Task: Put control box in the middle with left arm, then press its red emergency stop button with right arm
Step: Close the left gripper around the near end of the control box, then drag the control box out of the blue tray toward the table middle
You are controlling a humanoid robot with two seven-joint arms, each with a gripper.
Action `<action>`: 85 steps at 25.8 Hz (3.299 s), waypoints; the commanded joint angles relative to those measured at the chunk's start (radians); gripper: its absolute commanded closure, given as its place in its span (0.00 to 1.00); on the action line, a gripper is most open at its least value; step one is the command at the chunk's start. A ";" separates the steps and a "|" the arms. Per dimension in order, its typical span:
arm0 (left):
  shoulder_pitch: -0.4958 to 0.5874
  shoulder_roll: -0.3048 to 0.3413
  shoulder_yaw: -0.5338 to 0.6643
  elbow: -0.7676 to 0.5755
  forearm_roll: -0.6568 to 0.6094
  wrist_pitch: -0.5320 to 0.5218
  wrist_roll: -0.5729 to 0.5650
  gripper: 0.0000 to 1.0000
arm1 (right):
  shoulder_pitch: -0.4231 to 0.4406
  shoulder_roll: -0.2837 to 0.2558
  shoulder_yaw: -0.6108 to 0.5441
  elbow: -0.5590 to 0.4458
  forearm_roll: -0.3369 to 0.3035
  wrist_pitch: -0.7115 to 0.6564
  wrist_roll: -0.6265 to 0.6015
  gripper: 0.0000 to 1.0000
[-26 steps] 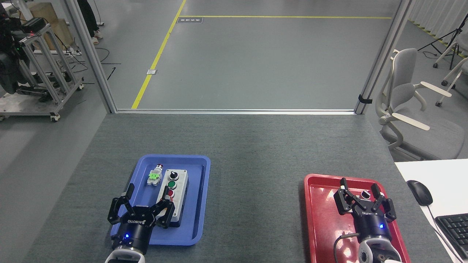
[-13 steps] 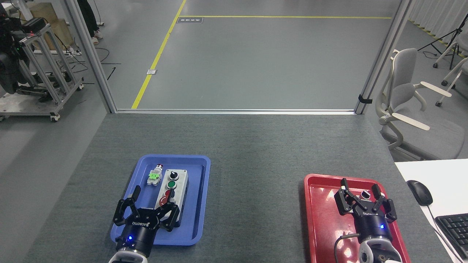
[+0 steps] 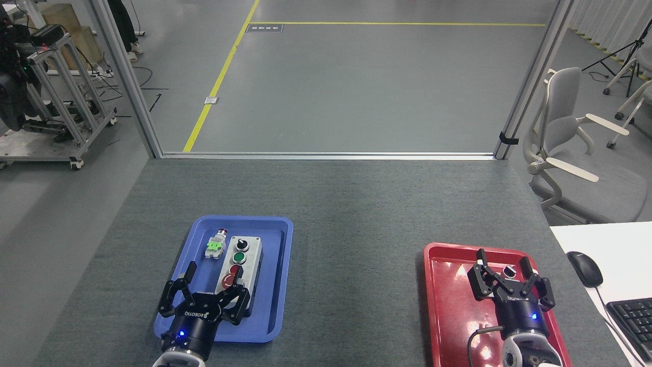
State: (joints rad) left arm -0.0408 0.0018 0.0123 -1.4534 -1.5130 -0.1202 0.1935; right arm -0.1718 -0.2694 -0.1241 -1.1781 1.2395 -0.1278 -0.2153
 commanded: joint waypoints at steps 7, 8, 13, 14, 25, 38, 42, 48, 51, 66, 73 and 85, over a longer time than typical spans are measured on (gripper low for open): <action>-0.002 0.000 0.000 0.010 -0.001 0.002 0.024 0.01 | 0.000 0.001 0.000 0.000 0.000 -0.001 -0.001 0.01; -0.002 0.000 0.000 0.010 -0.001 0.002 0.024 0.01 | 0.000 0.001 0.000 0.000 0.000 0.000 -0.001 0.01; 0.001 0.000 -0.034 0.034 -0.009 0.030 0.057 0.03 | 0.000 0.001 0.000 0.000 0.000 -0.001 -0.001 0.01; 0.001 0.000 -0.037 0.041 -0.009 0.039 0.063 0.03 | -0.002 0.001 0.000 0.000 -0.002 -0.001 -0.001 0.01; -0.011 -0.025 -0.078 0.174 -0.009 0.047 0.096 0.03 | -0.002 -0.001 0.000 0.000 -0.002 -0.001 0.004 0.01; -0.087 -0.045 -0.100 0.376 -0.016 0.140 0.162 0.03 | 0.000 -0.001 0.000 0.000 -0.002 -0.001 0.004 0.01; -0.100 -0.042 -0.100 0.392 -0.013 0.143 0.169 0.03 | -0.002 -0.001 -0.006 0.000 -0.002 0.000 0.004 0.01; -0.091 -0.029 -0.100 0.338 -0.012 0.182 0.173 0.03 | 0.000 -0.001 -0.011 0.000 -0.002 -0.001 0.004 0.01; -0.090 -0.033 -0.100 0.326 -0.012 0.186 0.175 0.03 | 0.000 -0.001 -0.011 0.000 -0.002 -0.001 0.004 0.01; -0.152 -0.040 -0.100 0.469 -0.009 0.238 0.195 0.03 | 0.000 0.001 -0.011 0.000 -0.002 -0.001 0.004 0.01; -0.191 -0.045 -0.100 0.559 -0.001 0.238 0.195 0.19 | 0.000 0.001 -0.011 0.000 -0.002 -0.003 0.004 0.01; -0.179 -0.045 -0.100 0.508 0.000 0.198 0.233 0.79 | -0.002 0.001 -0.011 0.000 -0.028 -0.001 0.005 0.01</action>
State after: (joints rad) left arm -0.2230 -0.0417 -0.0875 -0.9200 -1.5126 0.0950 0.3996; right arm -0.1733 -0.2695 -0.1350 -1.1781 1.2273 -0.1301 -0.2135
